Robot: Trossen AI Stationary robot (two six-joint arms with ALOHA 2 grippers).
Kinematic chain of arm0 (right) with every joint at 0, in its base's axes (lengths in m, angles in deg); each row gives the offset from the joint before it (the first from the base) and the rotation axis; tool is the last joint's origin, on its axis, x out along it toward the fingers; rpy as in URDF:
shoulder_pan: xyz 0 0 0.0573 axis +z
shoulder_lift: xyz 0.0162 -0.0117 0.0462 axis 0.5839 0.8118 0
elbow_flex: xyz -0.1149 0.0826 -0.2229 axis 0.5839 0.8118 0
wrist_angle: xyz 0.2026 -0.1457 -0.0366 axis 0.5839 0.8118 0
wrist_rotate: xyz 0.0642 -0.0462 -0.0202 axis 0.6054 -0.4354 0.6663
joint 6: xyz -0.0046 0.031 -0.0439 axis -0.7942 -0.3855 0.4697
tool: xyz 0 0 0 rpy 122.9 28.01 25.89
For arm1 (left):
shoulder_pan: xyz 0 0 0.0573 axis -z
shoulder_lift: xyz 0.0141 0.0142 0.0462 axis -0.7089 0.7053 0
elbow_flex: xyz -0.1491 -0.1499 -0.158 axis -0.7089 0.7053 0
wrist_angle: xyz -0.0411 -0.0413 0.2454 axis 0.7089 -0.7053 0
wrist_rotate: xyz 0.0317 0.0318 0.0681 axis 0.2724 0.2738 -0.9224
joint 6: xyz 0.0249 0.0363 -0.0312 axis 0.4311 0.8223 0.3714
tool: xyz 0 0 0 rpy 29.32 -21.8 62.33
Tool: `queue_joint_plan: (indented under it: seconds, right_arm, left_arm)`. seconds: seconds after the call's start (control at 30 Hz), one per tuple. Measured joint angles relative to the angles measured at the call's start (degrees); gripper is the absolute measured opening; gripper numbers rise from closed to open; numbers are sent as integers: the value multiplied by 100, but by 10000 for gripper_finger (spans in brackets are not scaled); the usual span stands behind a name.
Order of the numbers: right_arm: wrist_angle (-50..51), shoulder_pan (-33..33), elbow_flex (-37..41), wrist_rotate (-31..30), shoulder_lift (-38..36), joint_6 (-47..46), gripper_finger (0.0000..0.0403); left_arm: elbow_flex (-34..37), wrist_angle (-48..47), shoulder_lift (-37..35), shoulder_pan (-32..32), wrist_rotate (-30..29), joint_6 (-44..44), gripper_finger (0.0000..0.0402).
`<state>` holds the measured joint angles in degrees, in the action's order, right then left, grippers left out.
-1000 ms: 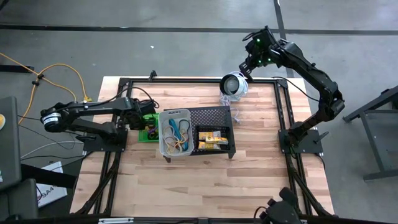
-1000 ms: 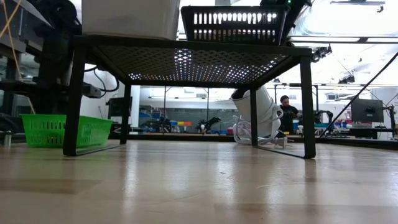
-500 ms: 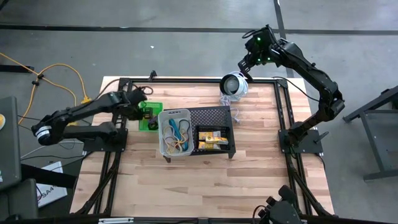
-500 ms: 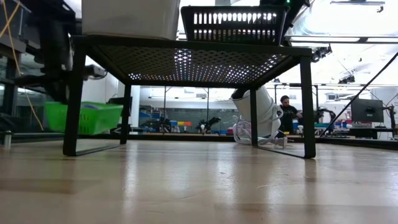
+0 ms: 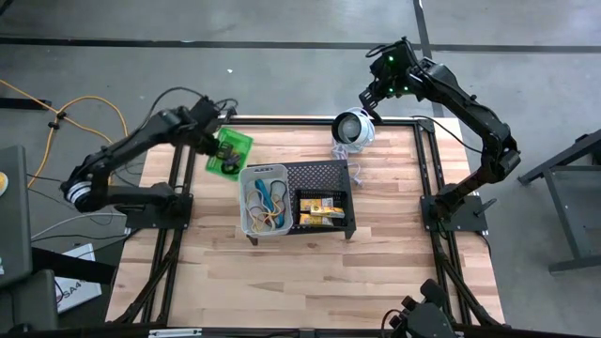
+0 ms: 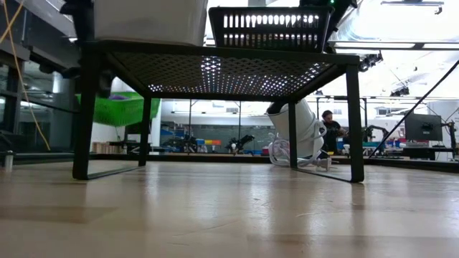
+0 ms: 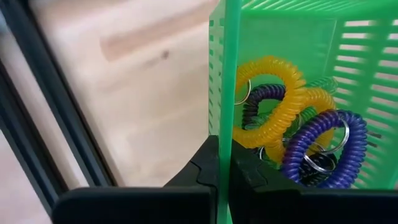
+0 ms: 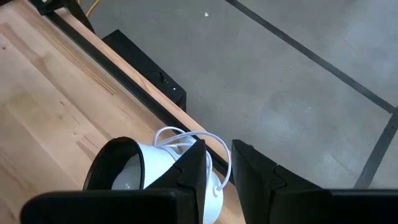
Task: Pick & Place Office Desk Supplies
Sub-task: Put the green bin with the spring keychain on the shelf
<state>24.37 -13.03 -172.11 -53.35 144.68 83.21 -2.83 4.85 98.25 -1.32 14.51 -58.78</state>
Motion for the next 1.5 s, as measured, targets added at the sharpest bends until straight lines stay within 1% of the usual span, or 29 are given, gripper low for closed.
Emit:
queue_joint_plan:
  seconds: [0.17, 0.3, 0.4, 0.6, 0.7, 0.87, 1.07, 1.17, 1.37, 1.5]
  right_arm:
    - [1, 0, 0, 0, 0, -1, 65]
    - [1, 1, 0, -1, 0, 0, 65]
    - [1, 0, 0, 0, 0, -1, 65]
    - [1, 0, 0, 0, 0, 1, 65]
    - [3, 0, 0, 0, 0, 1, 65]
    - [1, 0, 0, 0, 0, 1, 65]
    - [-20, 0, 0, -1, 0, -1, 65]
    - [-21, 0, 0, -2, 0, 0, 65]
    - [-19, 0, 1, -1, 0, 1, 65]
    - [-19, 0, 0, -2, 0, 1, 65]
  left_arm:
    - [-671, 2, 489, -191, 71, 1102, 1]
    - [-1227, -29, 883, -334, 334, 1798, 1]
    - [-1667, -79, 1185, -417, 450, 2174, 1]
    - [-2528, -322, 1872, -443, 463, 2980, 1]
    - [-2979, -529, 2273, -439, 644, 3352, 1]
    - [-3846, -966, 2967, -438, 1022, 3669, 1]
    - [-4949, -1340, 3730, -346, 1097, 4205, 1]
    - [-5380, -1512, 4041, -223, 1112, 4261, 1]
    - [-5617, -1428, 4233, 149, 1101, 4261, 1]
    - [-5738, -1151, 4227, 389, 908, 4262, 1]
